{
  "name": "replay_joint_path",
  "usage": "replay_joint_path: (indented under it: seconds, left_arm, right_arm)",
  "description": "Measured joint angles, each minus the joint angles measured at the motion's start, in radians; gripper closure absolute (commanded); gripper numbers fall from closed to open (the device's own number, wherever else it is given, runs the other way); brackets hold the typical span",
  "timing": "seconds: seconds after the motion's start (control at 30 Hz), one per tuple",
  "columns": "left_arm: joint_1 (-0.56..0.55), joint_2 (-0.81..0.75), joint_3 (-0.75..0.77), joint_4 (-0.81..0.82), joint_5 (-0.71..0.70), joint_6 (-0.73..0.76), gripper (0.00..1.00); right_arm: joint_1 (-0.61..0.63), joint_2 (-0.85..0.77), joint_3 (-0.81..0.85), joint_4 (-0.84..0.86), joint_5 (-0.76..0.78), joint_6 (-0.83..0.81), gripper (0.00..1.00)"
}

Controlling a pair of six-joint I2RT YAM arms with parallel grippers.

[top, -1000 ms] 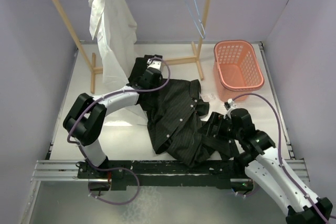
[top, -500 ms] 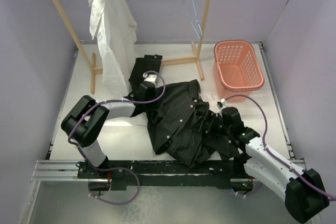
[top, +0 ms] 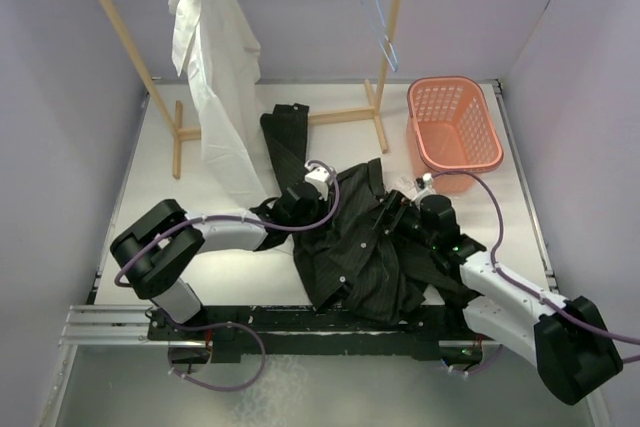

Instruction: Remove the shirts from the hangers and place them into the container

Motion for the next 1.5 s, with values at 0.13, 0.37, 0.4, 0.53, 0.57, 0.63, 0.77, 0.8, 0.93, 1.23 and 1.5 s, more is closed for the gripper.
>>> replay_joint_path:
  seconds: [0.13, 0.37, 0.4, 0.53, 0.57, 0.63, 0.77, 0.8, 0.93, 1.23, 1.5]
  left_arm:
    - [-0.038, 0.003, -0.002, 0.036, 0.011, -0.015, 0.78]
    - [-0.098, 0.040, -0.005, 0.109, 0.010, -0.027, 0.78]
    - [-0.109, 0.051, -0.005, 0.119, 0.010, -0.032, 0.78]
    - [-0.126, 0.095, -0.007, 0.131, -0.019, -0.040, 0.78]
    - [-0.128, 0.106, -0.007, 0.132, -0.027, -0.041, 0.78]
    - [-0.138, 0.119, -0.008, 0.139, -0.048, -0.042, 0.78]
    - [-0.180, 0.117, -0.010, 0.150, -0.074, -0.040, 0.77]
    - [-0.192, 0.113, -0.011, 0.151, -0.075, -0.040, 0.77]
    - [-0.214, 0.036, -0.025, 0.097, -0.085, -0.038, 0.77]
    - [-0.237, -0.433, 0.198, -0.365, -0.164, 0.080, 0.74]
    - [-0.240, -0.766, 0.481, -0.644, -0.312, 0.253, 0.73]
  right_arm:
    - [0.008, 0.062, 0.037, 0.015, 0.019, -0.003, 0.08]
    - [0.057, 0.159, 0.056, 0.039, 0.051, -0.010, 0.08]
    - [0.069, 0.174, 0.062, 0.039, 0.064, -0.010, 0.08]
    - [0.108, 0.259, 0.102, 0.019, 0.115, -0.018, 0.15]
    - [0.114, 0.280, 0.109, 0.018, 0.123, -0.017, 0.22]
    - [0.123, 0.312, 0.118, 0.018, 0.137, -0.014, 0.47]
    - [0.135, 0.331, 0.116, 0.043, 0.154, 0.015, 1.00]
    - [0.138, 0.328, 0.116, 0.049, 0.158, 0.022, 1.00]
    - [0.145, 0.301, 0.117, 0.031, 0.171, 0.022, 1.00]
    - [0.137, 0.053, 0.348, -0.261, 0.288, -0.081, 1.00]
    - [0.008, 0.068, 0.771, -0.451, 0.378, -0.242, 1.00]
